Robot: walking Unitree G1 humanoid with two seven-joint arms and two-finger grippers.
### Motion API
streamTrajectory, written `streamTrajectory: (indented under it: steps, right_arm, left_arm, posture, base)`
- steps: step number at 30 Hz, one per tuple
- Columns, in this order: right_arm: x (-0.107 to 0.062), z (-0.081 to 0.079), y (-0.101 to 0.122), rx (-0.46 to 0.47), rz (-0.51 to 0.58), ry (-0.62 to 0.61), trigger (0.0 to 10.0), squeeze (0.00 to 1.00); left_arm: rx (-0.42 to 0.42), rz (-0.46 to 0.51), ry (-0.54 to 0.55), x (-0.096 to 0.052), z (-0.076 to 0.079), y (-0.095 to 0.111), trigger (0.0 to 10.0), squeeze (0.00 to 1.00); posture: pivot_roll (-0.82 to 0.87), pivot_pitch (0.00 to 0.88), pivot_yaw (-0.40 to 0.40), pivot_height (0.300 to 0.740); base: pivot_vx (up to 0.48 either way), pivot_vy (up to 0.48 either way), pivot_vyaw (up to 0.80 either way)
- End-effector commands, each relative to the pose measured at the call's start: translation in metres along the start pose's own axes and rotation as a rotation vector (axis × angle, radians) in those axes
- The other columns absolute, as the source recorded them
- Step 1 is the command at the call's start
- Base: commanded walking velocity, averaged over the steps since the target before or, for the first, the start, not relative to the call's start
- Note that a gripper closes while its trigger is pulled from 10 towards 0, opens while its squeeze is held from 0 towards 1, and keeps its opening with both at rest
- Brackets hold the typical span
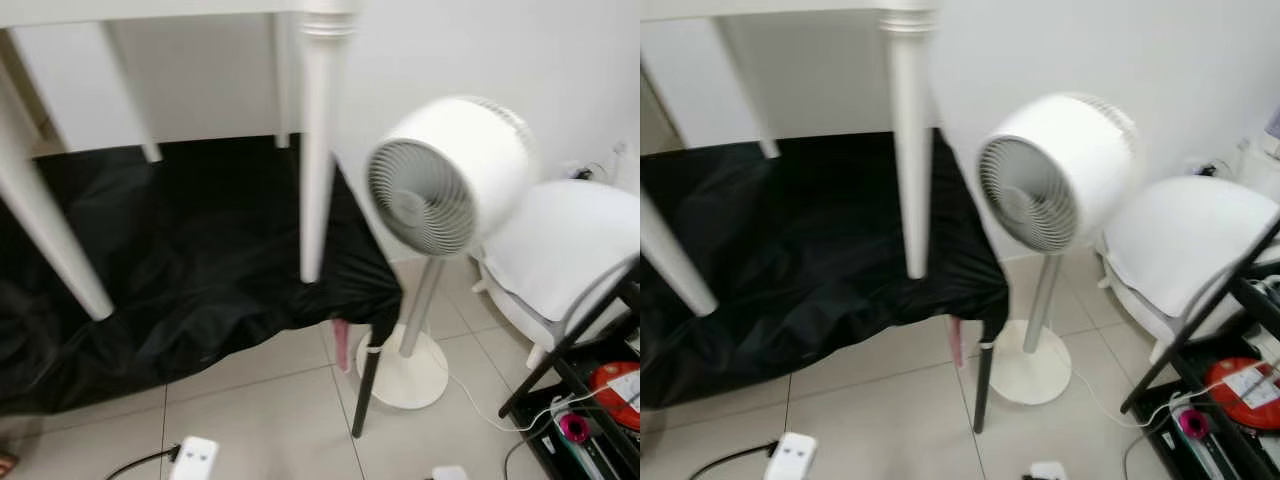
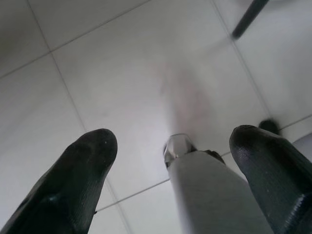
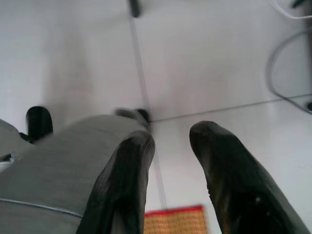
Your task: Building children table
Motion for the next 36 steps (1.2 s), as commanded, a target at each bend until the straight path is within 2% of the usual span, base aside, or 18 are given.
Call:
streamTrajectory:
  steps: [1,7,11,23,36]
  right_arm:
    - [0.0002,-0.0078,-0.0022,0.004,-0.012,0.015,10.0,0.0]
    - [0.0005,-0.0087,-0.0016,-0.001,-0.013,0.015,10.0,0.0]
    - [0.0009,-0.007,-0.0007,-0.027,-0.016,0.022,10.0,0.0]
    - [0.0008,-0.0013,-0.001,-0.028,-0.021,0.013,10.0,0.0]
    - [0.0009,-0.004,-0.0016,-0.008,-0.023,0.007,10.0,0.0]
  left_arm:
    - [0.011,-0.026,0.096,-0.004,-0.0198,-0.0095,10.0,0.0]
    - [0.013,-0.025,0.094,-0.0039,-0.0193,-0.0092,10.0,0.0]
    - [-0.001,-0.026,0.096,-0.0041,-0.0191,-0.0102,10.0,0.0]
    - [0.0,-0.037,0.096,-0.0052,-0.0205,-0.0141,10.0,0.0]
    - [-0.002,-0.049,0.102,-0.0067,-0.0234,-0.0182,10.0,0.0]
  posture:
    - [0.01,0.02,0.047,0.74]
    - [0.01,0.017,0.045,0.74]
    - [0.01,0.013,0.042,0.74]
    - [0.02,0.007,0.039,0.74]
    - [0.02,0.02,0.042,0.74]
  base:
    - [0.0,-0.304,0.0]
    - [0.0,0.0,0.0]
    - [0.0,0.0,0.79]
    - [0.0,0.0,0.79]
    - [0.0,0.0,0.0]
Point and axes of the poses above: a point about 5 cm out from each wrist's last joint towards the gripper, its own x axis pointing out of the wrist towards the gripper, its own y axis along the axis of the wrist's last joint, z = x × y, the point moved 6 cm from there along x, pointing out of the wrist towards the gripper, and after that the axes turned 4 degrees about -x, right-handed, at the moved point
